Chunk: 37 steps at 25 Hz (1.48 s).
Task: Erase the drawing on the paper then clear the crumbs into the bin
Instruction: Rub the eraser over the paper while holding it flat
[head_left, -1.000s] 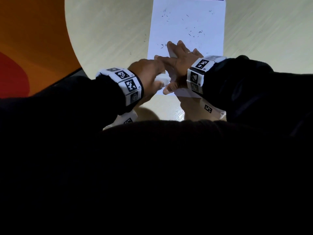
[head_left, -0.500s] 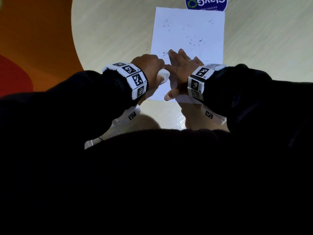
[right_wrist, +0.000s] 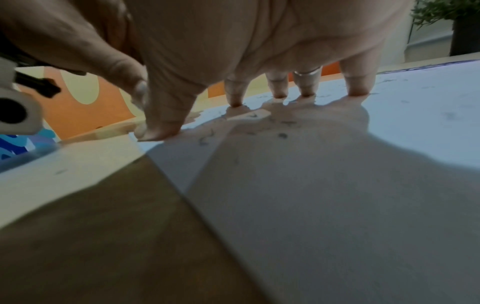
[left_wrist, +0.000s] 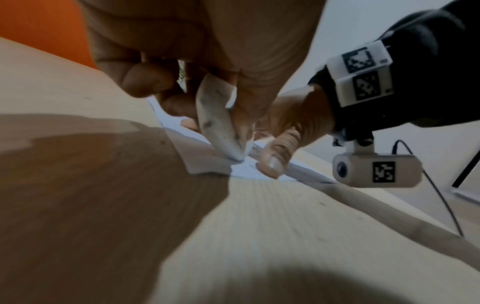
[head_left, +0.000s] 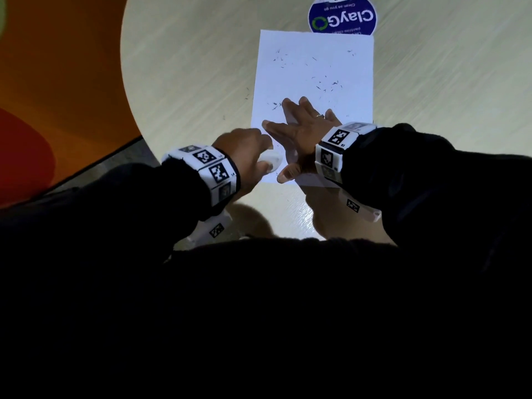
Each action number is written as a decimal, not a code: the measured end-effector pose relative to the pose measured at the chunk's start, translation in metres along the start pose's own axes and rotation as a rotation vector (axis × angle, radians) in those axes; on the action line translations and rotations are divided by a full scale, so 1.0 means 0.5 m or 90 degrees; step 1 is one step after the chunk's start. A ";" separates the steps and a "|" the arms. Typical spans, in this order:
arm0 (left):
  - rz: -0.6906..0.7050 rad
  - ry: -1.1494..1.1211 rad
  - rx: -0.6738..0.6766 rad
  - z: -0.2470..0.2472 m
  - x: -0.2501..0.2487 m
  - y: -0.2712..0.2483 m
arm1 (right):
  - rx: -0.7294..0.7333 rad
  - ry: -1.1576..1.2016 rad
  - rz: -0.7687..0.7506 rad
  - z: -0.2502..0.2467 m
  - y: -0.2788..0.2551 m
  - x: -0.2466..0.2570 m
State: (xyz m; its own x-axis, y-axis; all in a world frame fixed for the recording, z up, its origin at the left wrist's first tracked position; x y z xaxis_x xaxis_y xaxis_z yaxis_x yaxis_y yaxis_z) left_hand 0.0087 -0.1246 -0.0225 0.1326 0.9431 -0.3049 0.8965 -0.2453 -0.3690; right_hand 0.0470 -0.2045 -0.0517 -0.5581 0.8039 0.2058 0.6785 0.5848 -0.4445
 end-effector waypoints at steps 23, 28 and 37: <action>-0.031 -0.043 -0.038 -0.010 0.029 -0.010 | 0.032 -0.028 0.016 -0.002 0.001 0.006; -0.075 -0.059 -0.102 -0.046 0.051 0.007 | 0.030 -0.025 0.016 -0.001 0.003 0.009; -0.077 -0.056 -0.108 -0.050 0.053 0.005 | 0.071 -0.036 0.027 0.000 0.002 0.009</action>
State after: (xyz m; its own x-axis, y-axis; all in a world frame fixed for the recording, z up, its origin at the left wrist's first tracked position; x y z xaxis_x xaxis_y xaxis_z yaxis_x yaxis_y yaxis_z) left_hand 0.0250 -0.0947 -0.0096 -0.0111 0.9381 -0.3462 0.9627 -0.0835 -0.2572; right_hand 0.0450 -0.2002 -0.0512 -0.5590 0.8179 0.1364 0.6465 0.5329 -0.5460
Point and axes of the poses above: each hand's wrist, its own y-axis towards the middle knuckle, its own z-axis out of the palm, x = y × z, the point moved 10 cm from there along y, towards the middle knuckle, and after that the axes turned 1 degree about y, right-handed, at the moved point
